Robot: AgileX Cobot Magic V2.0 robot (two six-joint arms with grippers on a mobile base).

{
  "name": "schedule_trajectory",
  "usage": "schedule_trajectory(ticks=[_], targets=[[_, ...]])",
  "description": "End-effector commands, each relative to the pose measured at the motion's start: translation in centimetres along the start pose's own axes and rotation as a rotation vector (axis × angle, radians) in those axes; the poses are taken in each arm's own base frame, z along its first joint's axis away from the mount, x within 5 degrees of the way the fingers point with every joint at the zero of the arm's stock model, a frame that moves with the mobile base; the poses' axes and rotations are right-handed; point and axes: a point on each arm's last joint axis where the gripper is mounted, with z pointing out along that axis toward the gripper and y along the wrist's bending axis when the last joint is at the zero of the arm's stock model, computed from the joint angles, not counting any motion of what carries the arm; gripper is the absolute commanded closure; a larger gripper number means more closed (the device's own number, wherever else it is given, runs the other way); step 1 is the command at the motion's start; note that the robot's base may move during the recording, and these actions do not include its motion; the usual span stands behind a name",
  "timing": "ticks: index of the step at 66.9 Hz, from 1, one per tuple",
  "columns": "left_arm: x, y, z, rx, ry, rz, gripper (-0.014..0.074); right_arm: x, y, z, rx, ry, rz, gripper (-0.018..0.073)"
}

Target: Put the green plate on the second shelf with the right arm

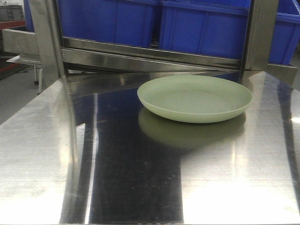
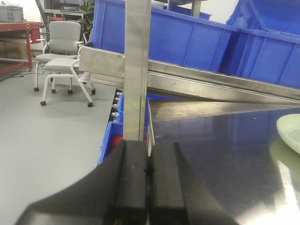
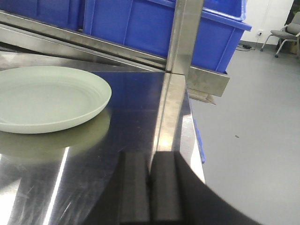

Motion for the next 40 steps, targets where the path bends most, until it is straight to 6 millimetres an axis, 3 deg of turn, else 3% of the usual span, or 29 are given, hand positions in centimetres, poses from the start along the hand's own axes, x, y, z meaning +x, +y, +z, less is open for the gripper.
schedule_trajectory(ticks=[1,21,30,36,40], targets=[[0.5,0.0,0.0,0.008,-0.058,-0.005,0.0465,-1.4,-0.2,-0.3,0.020,-0.120,-0.008,0.0503],[0.5,0.0,0.0,0.008,-0.058,-0.005,0.0465,-1.5,-0.2,-0.3,0.021,-0.124,-0.009,0.0503],[0.5,0.0,0.0,0.008,-0.058,-0.005,0.0465,-3.1,-0.4,-0.7,0.045,-0.310,-0.002,0.0503],[0.5,0.0,0.0,0.008,-0.058,-0.005,0.0465,-5.1,-0.8,-1.5,0.042,-0.525,0.168,0.0503],[0.5,0.0,0.0,0.008,-0.058,-0.005,0.0465,-6.2,-0.9,-1.8,0.012,-0.559,0.281,0.0503]])
